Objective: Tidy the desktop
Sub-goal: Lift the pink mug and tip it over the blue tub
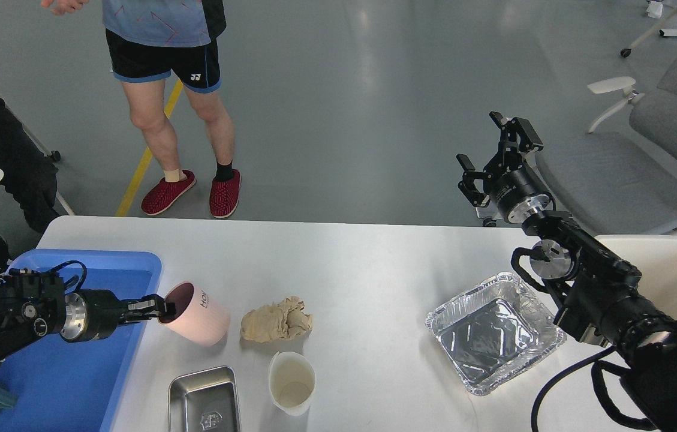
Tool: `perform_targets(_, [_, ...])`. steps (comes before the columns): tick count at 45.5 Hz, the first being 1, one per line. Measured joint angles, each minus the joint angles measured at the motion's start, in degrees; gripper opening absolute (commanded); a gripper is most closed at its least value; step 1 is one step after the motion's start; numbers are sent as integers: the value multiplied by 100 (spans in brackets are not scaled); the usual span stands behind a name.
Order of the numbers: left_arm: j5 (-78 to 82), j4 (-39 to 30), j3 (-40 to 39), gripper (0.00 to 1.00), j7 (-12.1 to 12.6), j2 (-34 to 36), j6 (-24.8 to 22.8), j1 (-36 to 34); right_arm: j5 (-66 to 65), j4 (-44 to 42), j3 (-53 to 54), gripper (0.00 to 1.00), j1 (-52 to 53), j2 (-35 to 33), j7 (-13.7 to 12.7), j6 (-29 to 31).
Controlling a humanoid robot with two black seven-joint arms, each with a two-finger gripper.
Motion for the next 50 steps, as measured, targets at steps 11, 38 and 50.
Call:
perform_targets(11, [38,-51,98,0,-40,284,-147,-262,-1,-7,0,100,1,-10,0,0])
perform_targets(38, [582,-2637,685,0,-34,3285,-1002,-2166,-1,-8,0,100,-26,5,0,0])
perform_targets(50, [1131,-3000,630,0,-49,4610,-2399,-3726,0,-17,0,100,-34,72,3,4])
